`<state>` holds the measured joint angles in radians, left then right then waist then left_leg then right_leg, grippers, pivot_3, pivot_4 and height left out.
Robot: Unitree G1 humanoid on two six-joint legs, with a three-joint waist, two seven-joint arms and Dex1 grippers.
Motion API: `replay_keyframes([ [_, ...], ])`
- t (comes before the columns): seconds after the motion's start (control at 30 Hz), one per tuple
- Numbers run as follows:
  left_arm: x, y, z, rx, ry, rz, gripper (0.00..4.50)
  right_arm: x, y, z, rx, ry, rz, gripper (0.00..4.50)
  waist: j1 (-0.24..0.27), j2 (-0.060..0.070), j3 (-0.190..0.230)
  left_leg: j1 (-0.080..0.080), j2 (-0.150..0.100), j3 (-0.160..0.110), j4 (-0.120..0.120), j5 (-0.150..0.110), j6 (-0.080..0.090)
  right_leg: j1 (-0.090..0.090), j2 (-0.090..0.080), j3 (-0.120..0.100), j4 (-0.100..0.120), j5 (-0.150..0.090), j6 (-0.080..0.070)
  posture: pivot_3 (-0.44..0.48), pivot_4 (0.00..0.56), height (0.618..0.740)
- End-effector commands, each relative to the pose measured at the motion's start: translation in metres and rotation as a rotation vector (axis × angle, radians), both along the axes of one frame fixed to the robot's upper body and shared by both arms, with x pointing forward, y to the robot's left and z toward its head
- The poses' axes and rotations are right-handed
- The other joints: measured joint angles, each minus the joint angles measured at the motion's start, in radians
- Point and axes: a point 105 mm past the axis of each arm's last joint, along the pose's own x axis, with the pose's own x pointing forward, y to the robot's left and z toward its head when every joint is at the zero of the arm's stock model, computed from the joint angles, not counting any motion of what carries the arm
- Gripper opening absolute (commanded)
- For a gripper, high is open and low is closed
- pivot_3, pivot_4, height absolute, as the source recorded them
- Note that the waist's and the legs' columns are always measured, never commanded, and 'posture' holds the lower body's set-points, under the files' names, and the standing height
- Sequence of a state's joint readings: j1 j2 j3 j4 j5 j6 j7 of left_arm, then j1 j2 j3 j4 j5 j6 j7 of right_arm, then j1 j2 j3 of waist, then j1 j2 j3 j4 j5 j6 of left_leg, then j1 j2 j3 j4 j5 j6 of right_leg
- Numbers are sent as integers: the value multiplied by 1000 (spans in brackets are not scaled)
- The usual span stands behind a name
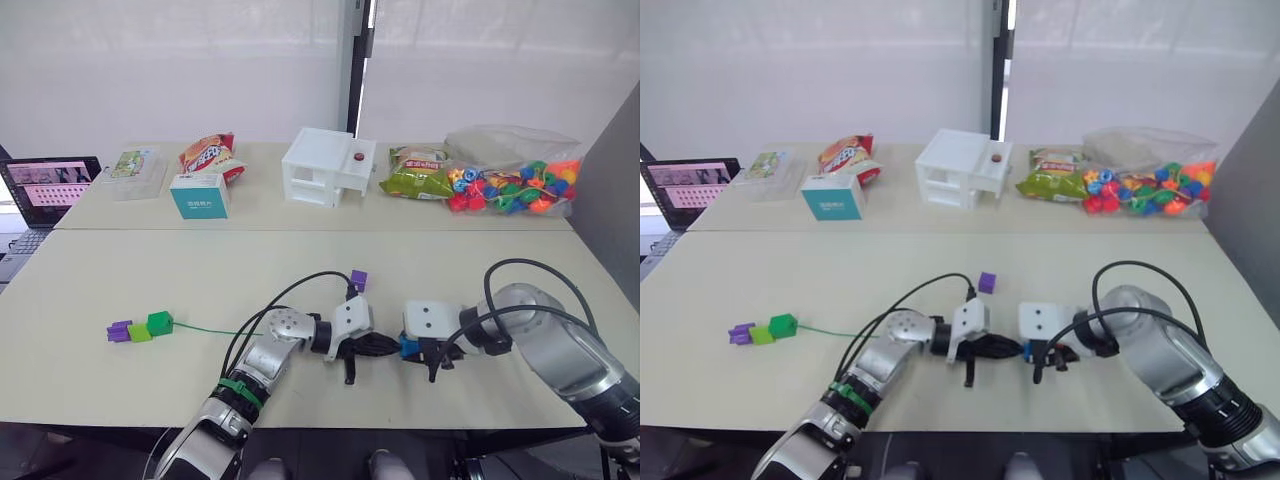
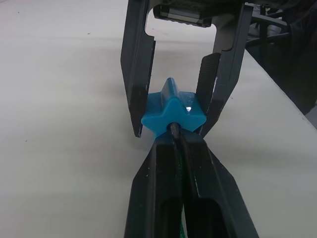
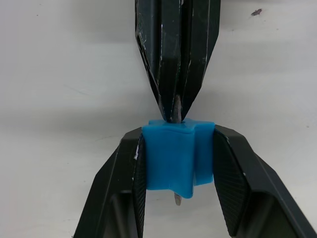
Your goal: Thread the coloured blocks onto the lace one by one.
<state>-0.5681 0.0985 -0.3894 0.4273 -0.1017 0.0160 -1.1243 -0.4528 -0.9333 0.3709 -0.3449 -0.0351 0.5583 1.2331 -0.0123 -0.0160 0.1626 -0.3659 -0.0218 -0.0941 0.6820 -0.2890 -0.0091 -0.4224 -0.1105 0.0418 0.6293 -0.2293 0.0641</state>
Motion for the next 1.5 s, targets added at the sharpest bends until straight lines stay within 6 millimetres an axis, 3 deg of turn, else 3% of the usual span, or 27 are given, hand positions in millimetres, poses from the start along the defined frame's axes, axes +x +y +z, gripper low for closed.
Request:
replay_keyframes([
  [0.03,-2,-12,14,-28,-52,-44,0,-3,6,1,11,-16,20,1348,0,0,0,0,0,0,0,0,0,0,0,0,0,0,0,0,150,740],
  [0.1,-2,-12,13,-23,-42,-48,0,-4,7,-1,12,-12,19,1348,0,0,0,0,0,0,0,0,0,0,0,0,0,0,0,0,150,740],
  [0.3,11,3,21,8,-98,-16,1932,-3,5,-6,6,-12,12,1348,-1,0,0,0,0,0,0,0,0,1,0,0,0,0,0,0,150,740],
  [0.37,6,10,21,38,-109,-66,2586,-3,5,-7,5,-11,11,1348,-4,0,0,1,0,0,0,0,0,1,0,0,0,0,0,0,150,740],
  [0.43,6,18,22,64,-139,-76,2907,-2,4,-7,4,-10,11,1348,-6,0,0,2,0,0,0,0,0,1,0,0,1,0,0,0,150,740],
  [0.57,15,28,19,109,-208,-23,2907,-1,3,-8,-1,-13,8,1348,-4,0,0,2,0,0,0,0,0,1,0,0,0,0,0,0,150,740],
  [0.7,12,32,10,136,-197,-32,2907,0,3,-8,0,-17,3,1348,-3,0,0,2,0,0,0,0,0,1,0,0,1,0,0,0,150,740],
  [0.97,5,27,13,90,-158,-51,383,2,3,-8,1,-22,-1,1348,-4,0,0,2,0,0,0,0,0,1,0,0,1,0,0,0,150,740],
  [1.03,5,26,14,83,-153,-51,0,2,3,-8,1,-23,-1,1348,-4,0,0,2,0,0,0,0,0,1,0,0,1,0,0,0,150,740],
  [1.2,8,22,17,68,-151,-43,0,2,4,-8,3,-26,-3,1348,-4,-1,0,2,0,0,0,0,0,1,0,0,1,0,0,0,150,740],
  [1.5,9,-4,14,78,-166,-76,0,2,7,-7,10,-29,0,1348,-6,-1,-1,2,0,0,0,0,0,2,1,0,1,0,0,0,150,740],
])
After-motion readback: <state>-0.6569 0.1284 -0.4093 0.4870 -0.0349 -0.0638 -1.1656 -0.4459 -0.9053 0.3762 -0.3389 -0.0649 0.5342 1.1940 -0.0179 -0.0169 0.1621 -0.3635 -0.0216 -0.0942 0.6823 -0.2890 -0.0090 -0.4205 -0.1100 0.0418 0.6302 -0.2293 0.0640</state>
